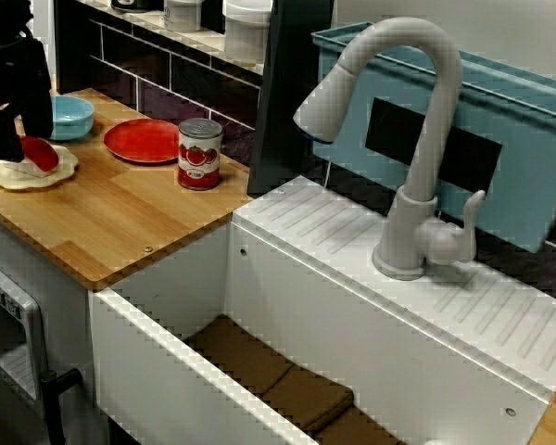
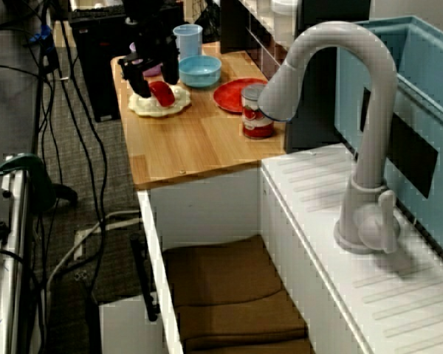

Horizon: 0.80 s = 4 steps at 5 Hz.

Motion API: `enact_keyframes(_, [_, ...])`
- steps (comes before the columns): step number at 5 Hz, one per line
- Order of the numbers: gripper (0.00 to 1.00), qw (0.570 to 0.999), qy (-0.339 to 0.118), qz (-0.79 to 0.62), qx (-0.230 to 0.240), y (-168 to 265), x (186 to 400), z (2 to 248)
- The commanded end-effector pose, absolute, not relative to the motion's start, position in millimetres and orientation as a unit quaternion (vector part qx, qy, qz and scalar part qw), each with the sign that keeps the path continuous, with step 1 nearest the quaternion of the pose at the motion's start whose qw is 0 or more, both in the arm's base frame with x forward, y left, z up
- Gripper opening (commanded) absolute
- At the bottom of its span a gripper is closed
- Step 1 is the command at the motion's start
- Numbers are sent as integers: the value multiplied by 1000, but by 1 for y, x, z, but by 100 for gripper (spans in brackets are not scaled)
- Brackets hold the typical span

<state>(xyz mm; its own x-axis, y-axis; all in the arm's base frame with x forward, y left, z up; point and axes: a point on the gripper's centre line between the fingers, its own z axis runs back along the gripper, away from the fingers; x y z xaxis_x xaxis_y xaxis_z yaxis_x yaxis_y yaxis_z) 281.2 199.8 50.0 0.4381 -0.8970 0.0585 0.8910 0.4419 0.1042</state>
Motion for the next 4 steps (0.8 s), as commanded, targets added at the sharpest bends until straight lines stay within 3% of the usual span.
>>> enact_keyframes(1, [100,860,-82,-499,71,199,280,63])
enact_keyframes(2, [0,864,-75,-494,64,200,280,61])
enact_keyframes(4, [0,879,-65,-470,43,203,288,69])
